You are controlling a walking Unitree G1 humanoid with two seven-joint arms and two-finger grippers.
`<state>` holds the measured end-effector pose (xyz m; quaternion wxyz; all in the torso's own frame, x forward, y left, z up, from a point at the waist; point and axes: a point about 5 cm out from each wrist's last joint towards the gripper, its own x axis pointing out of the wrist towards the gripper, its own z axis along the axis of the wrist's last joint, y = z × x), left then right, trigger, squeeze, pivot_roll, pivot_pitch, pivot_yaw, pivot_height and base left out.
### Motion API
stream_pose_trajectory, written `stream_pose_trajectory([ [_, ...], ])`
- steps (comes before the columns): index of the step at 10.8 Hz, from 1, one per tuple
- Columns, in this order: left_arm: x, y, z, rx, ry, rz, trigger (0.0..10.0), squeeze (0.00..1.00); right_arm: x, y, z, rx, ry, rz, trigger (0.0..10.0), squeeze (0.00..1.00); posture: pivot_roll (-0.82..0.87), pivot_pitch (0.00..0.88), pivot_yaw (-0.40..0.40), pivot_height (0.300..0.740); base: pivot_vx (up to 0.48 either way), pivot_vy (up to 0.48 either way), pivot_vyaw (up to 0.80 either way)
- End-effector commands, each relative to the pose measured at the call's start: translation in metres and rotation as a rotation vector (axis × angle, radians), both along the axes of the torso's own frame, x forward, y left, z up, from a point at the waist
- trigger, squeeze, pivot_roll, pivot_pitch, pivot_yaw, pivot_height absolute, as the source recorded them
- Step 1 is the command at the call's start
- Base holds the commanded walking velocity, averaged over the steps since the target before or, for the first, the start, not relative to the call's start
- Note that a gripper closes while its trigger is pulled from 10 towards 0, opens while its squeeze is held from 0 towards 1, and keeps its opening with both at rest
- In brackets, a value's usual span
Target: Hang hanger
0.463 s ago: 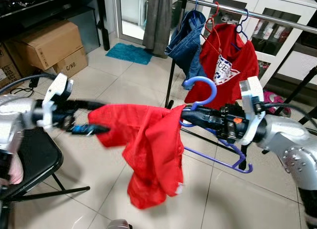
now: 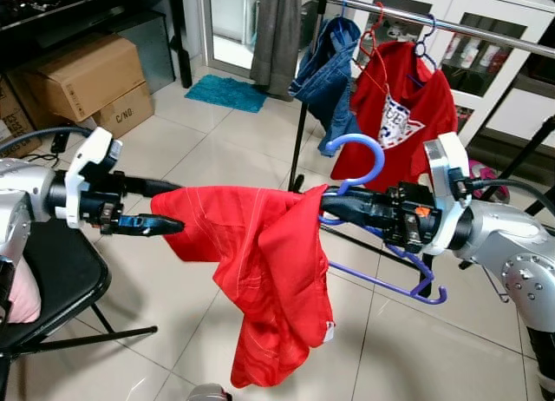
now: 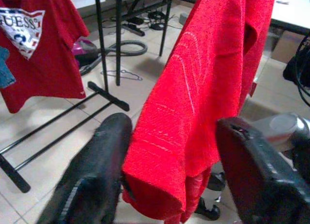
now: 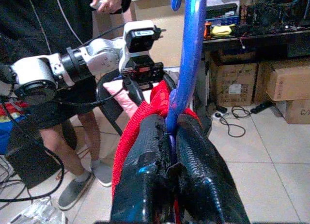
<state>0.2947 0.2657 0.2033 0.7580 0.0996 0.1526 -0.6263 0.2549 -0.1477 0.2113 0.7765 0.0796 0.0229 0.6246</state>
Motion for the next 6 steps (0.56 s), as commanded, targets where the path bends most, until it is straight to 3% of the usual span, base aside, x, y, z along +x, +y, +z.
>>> stream_pose_trajectory([
  [1, 0.0021, -0.0024, 0.0098, 0.005, -0.024, -0.019, 0.0, 0.00, -0.0024, -0.0021, 0.0130, 0.006, -0.052, 0.018, 10.0, 0.00, 0.05, 0.000, -0.040, 0.740, 0.000, 0.000, 0.00],
  [6, 0.0050, -0.0061, 0.0120, -0.008, -0.007, -0.030, 0.0, 0.00, -0.0024, -0.0020, 0.0136, 0.010, -0.050, 0.030, 10.0, 0.00, 0.05, 0.000, -0.035, 0.740, 0.000, 0.000, 0.00],
])
